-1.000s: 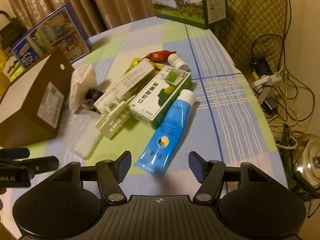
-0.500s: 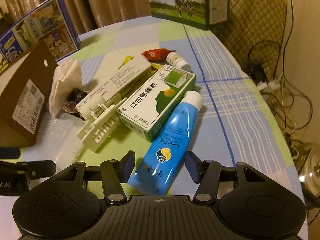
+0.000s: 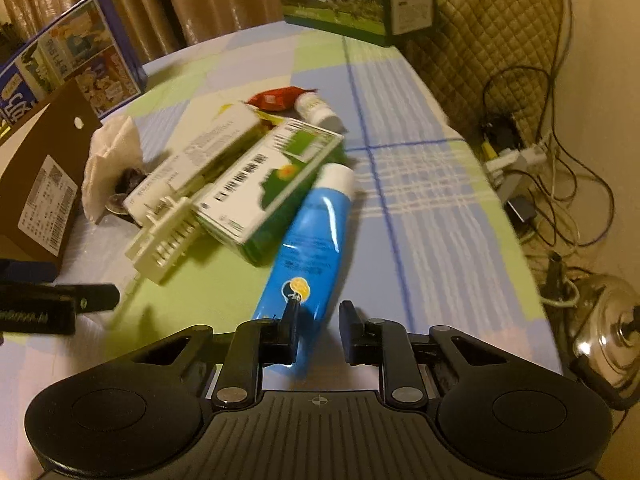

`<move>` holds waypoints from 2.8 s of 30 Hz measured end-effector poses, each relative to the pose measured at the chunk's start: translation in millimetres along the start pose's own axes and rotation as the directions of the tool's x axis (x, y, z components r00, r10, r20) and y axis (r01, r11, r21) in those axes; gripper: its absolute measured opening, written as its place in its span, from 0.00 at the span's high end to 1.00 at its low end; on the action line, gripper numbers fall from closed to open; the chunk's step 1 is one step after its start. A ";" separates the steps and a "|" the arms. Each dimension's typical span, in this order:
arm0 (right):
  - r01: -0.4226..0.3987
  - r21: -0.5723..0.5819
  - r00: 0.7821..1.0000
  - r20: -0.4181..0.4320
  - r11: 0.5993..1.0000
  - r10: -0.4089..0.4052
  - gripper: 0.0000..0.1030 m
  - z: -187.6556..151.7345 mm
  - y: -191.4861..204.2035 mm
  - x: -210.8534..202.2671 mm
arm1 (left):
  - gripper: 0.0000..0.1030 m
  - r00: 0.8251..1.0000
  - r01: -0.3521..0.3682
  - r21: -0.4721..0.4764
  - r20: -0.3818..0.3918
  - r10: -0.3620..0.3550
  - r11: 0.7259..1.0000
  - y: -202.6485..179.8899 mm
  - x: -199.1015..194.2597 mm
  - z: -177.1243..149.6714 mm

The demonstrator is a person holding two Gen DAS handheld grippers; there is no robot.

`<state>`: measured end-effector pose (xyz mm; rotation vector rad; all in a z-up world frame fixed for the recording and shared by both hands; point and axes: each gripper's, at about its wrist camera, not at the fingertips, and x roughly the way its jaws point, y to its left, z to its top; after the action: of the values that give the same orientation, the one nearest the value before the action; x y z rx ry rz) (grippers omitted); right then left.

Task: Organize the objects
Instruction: 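Grasp the blue tube with the right tool while the left tool grasps the clear tray, then carry the blue tube and clear tray with both tools over the brown box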

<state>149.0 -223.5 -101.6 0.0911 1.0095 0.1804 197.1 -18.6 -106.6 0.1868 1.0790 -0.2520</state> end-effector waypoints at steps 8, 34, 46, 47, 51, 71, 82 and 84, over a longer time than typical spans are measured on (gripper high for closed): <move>0.023 0.028 0.999 -0.024 0.999 -0.022 0.82 -0.3 -23.6 -12.8 | 0.25 1.000 -0.008 0.037 0.010 0.007 0.999 -4.0 10.7 8.7; 0.062 -0.115 0.996 0.065 0.991 -0.055 0.52 36.1 -1.0 33.7 | 0.49 0.999 -0.037 -0.080 0.003 0.038 0.996 12.4 19.9 12.3; -0.014 -0.314 1.000 0.017 0.949 0.021 0.65 -8.8 5.9 5.0 | 0.49 0.998 -0.067 -0.130 -0.029 0.064 0.989 10.8 -4.9 -29.4; -0.026 -0.331 0.999 0.009 0.943 0.031 0.65 -15.2 6.7 0.9 | 0.49 0.997 -0.069 -0.137 -0.036 0.065 0.988 10.3 -8.5 -34.7; -0.062 -0.372 0.998 -0.014 0.926 0.062 0.64 -35.4 8.9 -11.1 | 0.49 0.996 -0.076 -0.162 -0.057 0.067 0.984 5.7 -22.8 -55.6; -0.196 -0.371 0.980 -0.045 0.908 0.194 0.67 -51.4 5.4 -27.4 | 0.50 0.989 -0.147 -0.292 -0.050 0.138 0.945 -16.9 -68.8 -110.5; -0.367 -0.352 0.928 -0.071 0.861 0.367 0.67 -45.3 36.5 -58.5 | 0.50 0.984 -0.161 -0.369 0.008 0.177 0.915 3.7 -118.8 -122.3; -0.389 -0.344 0.918 -0.065 0.855 0.392 0.67 -41.3 45.2 -64.6 | 0.50 0.984 -0.152 -0.369 0.028 0.174 0.917 10.8 -124.9 -119.1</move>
<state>75.5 -191.9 -62.5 -0.0310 0.9278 0.7321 43.7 38.1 -50.4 -0.0666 1.0246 0.0968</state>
